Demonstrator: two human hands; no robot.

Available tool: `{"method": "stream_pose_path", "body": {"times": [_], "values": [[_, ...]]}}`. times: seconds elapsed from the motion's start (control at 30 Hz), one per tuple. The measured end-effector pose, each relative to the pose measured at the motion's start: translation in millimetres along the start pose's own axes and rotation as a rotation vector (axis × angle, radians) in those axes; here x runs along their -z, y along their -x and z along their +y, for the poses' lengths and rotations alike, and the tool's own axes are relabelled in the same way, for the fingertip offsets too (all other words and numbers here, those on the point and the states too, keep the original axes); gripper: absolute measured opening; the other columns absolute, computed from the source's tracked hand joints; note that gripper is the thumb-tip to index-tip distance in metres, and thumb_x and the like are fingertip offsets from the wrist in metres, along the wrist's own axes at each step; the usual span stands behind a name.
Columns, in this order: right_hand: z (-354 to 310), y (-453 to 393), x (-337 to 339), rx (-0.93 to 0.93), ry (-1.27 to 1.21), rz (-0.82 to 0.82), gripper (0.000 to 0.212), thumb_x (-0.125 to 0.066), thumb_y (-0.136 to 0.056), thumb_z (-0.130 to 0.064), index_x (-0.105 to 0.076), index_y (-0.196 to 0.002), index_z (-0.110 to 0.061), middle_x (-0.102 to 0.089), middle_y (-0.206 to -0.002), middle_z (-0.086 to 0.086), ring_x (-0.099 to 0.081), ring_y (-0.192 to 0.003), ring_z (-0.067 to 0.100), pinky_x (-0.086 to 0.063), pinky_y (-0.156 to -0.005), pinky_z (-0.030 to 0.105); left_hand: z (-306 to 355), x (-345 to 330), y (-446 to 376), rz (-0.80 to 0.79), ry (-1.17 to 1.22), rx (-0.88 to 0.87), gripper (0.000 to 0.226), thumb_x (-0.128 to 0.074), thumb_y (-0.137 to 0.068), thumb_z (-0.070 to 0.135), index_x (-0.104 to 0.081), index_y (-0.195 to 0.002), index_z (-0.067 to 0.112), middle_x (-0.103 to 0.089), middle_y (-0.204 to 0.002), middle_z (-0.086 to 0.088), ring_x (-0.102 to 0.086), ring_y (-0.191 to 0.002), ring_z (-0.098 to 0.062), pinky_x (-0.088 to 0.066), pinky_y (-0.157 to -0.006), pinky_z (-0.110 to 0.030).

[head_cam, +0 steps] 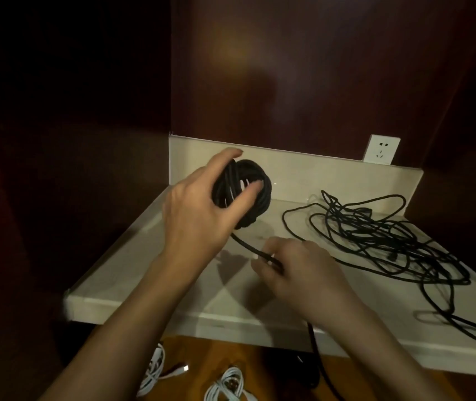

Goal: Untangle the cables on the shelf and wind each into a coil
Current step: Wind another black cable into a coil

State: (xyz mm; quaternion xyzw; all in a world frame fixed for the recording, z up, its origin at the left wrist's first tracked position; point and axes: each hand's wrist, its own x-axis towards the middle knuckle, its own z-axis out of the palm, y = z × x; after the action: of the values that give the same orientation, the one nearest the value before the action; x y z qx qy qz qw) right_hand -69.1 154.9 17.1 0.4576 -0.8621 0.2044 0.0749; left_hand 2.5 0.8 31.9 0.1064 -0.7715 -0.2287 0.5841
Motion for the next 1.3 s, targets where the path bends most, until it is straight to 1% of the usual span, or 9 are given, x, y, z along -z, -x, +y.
{"method": "stream_pose_path", "body": {"times": [0.13, 0.27, 0.4, 0.5, 0.67, 0.9, 1.03, 1.13, 1.3], "values": [[21, -8, 4, -0.006, -0.206, -0.035, 0.021, -0.065, -0.092, -0.039, -0.067, -0.082, -0.022, -0.068, -0.075, -0.003, -0.064, -0.076, 0.015, -0.052, -0.076, 0.042, -8, 2, 1, -0.175, -0.356, -0.108, 0.056, -0.052, -0.085, 0.071, -0.057, -0.130, 0.038, -0.067, -0.086, 0.002, -0.066, -0.077, -0.026, -0.052, -0.063, -0.035], [19, -12, 32, 0.472, 0.157, 0.083, 0.023, -0.055, -0.092, -0.049, -0.069, -0.092, -0.030, -0.067, -0.080, -0.010, -0.065, -0.073, 0.015, -0.052, -0.066, 0.036, -11, 0, 2, -0.536, -0.374, -0.149, 0.064, -0.033, -0.083, 0.082, -0.054, -0.131, 0.045, -0.072, -0.094, 0.010, -0.068, -0.090, -0.020, -0.052, -0.076, -0.036], [33, -33, 56, 0.678, 0.227, 0.329, 0.043, -0.052, -0.088, -0.062, -0.061, -0.072, -0.023, -0.058, -0.064, -0.008, -0.059, -0.053, 0.020, -0.045, -0.044, 0.035, -9, -3, 5, -0.757, 0.004, -0.113, 0.037, -0.036, -0.102, 0.058, -0.066, -0.108, 0.036, -0.070, -0.083, 0.013, -0.066, -0.080, -0.006, -0.053, -0.075, -0.038], [41, -41, 63, 0.671, 0.095, 0.366, 0.048, -0.052, -0.091, -0.061, -0.064, -0.075, -0.018, -0.058, -0.064, -0.008, -0.055, -0.055, 0.018, -0.045, -0.049, 0.038, 6, 5, 3, -0.785, 0.370, 0.088, 0.046, -0.031, -0.105, 0.046, -0.071, -0.109, 0.023, -0.067, -0.070, 0.010, -0.062, -0.067, -0.003, -0.046, -0.067, -0.018], [44, -43, 47, 0.515, -0.146, 0.309, 0.040, -0.041, -0.095, -0.064, -0.054, -0.098, -0.026, -0.062, -0.069, -0.003, -0.057, -0.061, 0.018, -0.046, -0.055, 0.043, 8, 14, -1, -0.914, 0.675, 0.121, 0.036, -0.061, -0.092, 0.031, -0.068, -0.121, 0.009, -0.073, -0.107, -0.008, -0.070, -0.102, -0.021, -0.055, -0.087, -0.032], [35, -38, 17, 0.369, -0.555, 0.433, 0.026, -0.041, -0.104, -0.023, -0.062, -0.102, -0.008, -0.058, -0.070, 0.010, -0.055, -0.064, 0.020, -0.044, -0.062, 0.037, 5, 17, -7, -0.763, 0.949, 0.310, 0.031, -0.053, -0.089, 0.019, -0.068, -0.115, 0.010, -0.071, -0.096, 0.003, -0.069, -0.092, -0.011, -0.052, -0.077, -0.019], [22, -28, -3, 0.287, -0.746, 0.463, 0.026, -0.039, -0.104, -0.015, -0.063, -0.113, -0.022, -0.066, -0.091, 0.010, -0.062, -0.084, 0.021, -0.050, -0.075, 0.031, 4, 8, -5, -0.618, 1.050, 0.451, 0.032, -0.051, -0.085, 0.022, -0.074, -0.105, 0.013, -0.074, -0.098, -0.001, -0.070, -0.092, -0.013, -0.053, -0.077, -0.020], [20, -20, -15, 0.139, -0.977, 0.419, 0.026, -0.040, -0.106, -0.013, -0.065, -0.112, -0.016, -0.059, -0.071, -0.001, -0.055, -0.063, 0.014, -0.044, -0.054, 0.026, 2, 6, -6, -0.532, 1.134, 0.602, 0.029, -0.059, -0.080, 0.028, -0.077, -0.098, 0.017, -0.074, -0.098, -0.005, -0.071, -0.092, -0.018, -0.057, -0.073, -0.025], [1, -7, -36, 0.042, -1.098, 0.283, 0.021, -0.039, -0.106, -0.015, -0.056, -0.111, -0.026, -0.051, -0.065, -0.006, -0.046, -0.057, 0.010, -0.039, -0.051, 0.023, 3, -3, -6, -0.414, 1.222, 0.758, 0.035, -0.047, -0.089, 0.029, -0.068, -0.113, 0.015, -0.074, -0.102, -0.004, -0.071, -0.089, -0.015, -0.056, -0.069, -0.026]]}}
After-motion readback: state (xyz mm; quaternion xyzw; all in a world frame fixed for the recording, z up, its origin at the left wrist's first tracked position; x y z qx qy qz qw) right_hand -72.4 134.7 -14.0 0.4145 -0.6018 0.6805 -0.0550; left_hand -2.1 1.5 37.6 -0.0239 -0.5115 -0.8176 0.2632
